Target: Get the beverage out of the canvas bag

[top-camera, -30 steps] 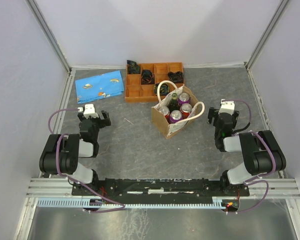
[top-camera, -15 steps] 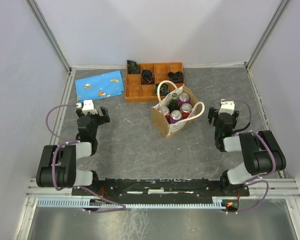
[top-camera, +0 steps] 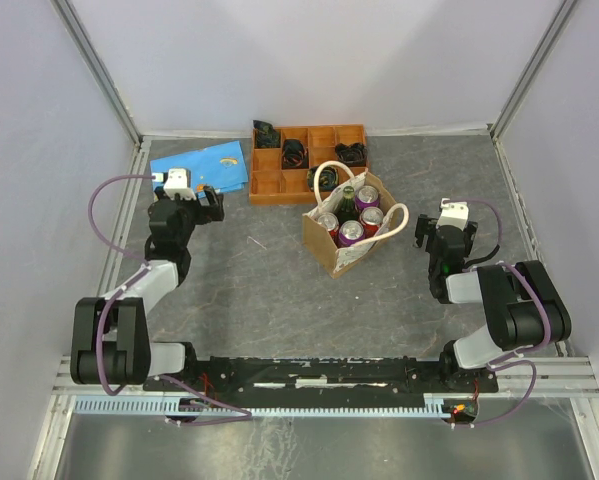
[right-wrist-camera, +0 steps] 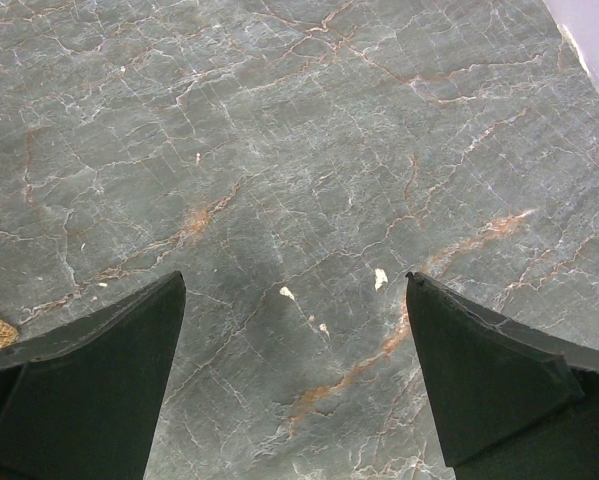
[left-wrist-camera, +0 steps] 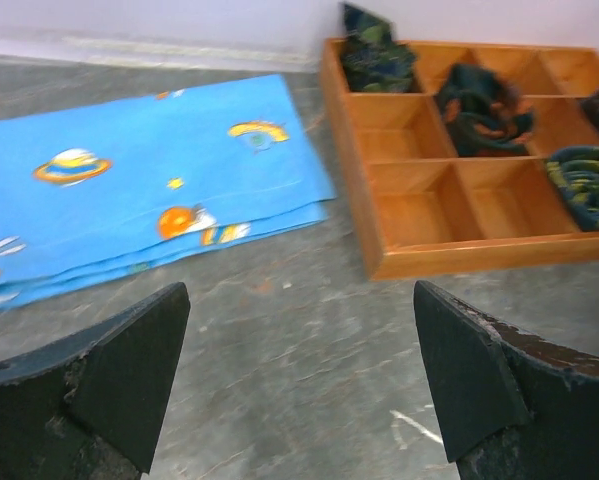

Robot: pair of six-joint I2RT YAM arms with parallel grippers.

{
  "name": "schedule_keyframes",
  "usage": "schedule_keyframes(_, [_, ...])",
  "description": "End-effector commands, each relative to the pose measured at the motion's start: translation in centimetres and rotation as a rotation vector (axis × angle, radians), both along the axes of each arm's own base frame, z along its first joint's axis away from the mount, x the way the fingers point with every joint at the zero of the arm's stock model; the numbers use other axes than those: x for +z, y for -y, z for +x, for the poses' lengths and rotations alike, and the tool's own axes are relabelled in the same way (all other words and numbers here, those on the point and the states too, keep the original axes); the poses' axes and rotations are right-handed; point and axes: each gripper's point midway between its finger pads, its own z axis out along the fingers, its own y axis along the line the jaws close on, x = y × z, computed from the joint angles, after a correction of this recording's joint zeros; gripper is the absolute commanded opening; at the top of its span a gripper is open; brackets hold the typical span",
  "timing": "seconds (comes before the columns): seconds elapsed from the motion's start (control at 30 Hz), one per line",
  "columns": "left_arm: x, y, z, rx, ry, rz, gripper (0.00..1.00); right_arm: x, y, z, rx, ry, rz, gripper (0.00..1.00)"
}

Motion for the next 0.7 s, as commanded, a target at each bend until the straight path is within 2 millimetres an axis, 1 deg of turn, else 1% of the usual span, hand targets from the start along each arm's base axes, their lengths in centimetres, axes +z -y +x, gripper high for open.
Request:
schedule_keyframes(0.0, [3.3, 5.1, 0.5, -0.184, 0.036, -0.082, 0.99, 1.9, -0.2, 1.3, 0.002, 0.068, 0.013, 0.99])
schedule_keyframes(0.07, [4.5, 7.1, 0.7, -0.229, 0.045, -0.063, 1.00, 1.9, -0.2, 1.2, 0.002, 0.068, 0.014, 0.99])
schedule_keyframes(0.1, [4.9, 8.8, 0.5, -0.271, 0.040, -0.047, 0.98, 1.9, -0.2, 1.2, 0.002, 0.068, 0.013, 0.99])
schedule_keyframes(0.13, [5.4, 10.1, 0.5, -0.307, 0.036, -0.028, 0.93, 1.9, -0.2, 1.2, 0.002, 0.068, 0.013, 0.99])
schedule_keyframes(0.17, [5.7, 11.5, 0.4, -0.342, 0.029, -0.007, 0.86, 1.9, -0.2, 1.2, 0.002, 0.067, 0.013, 0.99])
schedule_keyframes(0.2, [6.3, 13.0, 0.2, -0.380, 0.030, 0.009, 0.72, 1.9, -0.2, 1.2, 0.002, 0.068, 0.014, 0.99])
schedule_keyframes(0.27, [7.5, 15.4, -0.3, -0.432, 0.029, 0.025, 0.33, 2.0, -0.2, 1.3, 0.002, 0.069, 0.013, 0.99])
schedule_keyframes(0.3, [8.2, 16.5, -0.5, -0.460, 0.033, 0.023, 0.22, 1.9, -0.2, 1.2, 0.003, 0.068, 0.013, 0.99])
schedule_keyframes(0.33, [9.5, 17.6, -0.7, -0.487, 0.043, 0.017, 0.13, 1.9, -0.2, 1.2, 0.002, 0.067, 0.013, 0.99])
schedule_keyframes(0.37, [10.3, 18.5, -0.9, -0.510, 0.044, 0.014, 0.06, 2.0, -0.2, 1.2, 0.003, 0.068, 0.012, 0.99])
schedule_keyframes(0.4, [10.8, 19.3, -1.3, -0.533, 0.026, 0.014, 0.03, 1.9, -0.2, 1.2, 0.003, 0.066, 0.012, 0.99])
schedule_keyframes(0.5, [12.6, 22.1, -2.7, -0.618, 0.000, 0.031, 0.03, 1.9, -0.2, 1.2, 0.002, 0.066, 0.013, 0.99])
schedule_keyframes(0.57, [13.0, 24.3, -4.3, -0.700, -0.022, 0.083, 0.03, 1.9, -0.2, 1.2, 0.002, 0.068, 0.014, 0.99])
schedule_keyframes(0.67, [13.3, 26.9, -6.7, -0.799, -0.047, 0.164, 0.07, 1.9, -0.2, 1.2, 0.002, 0.068, 0.013, 0.99])
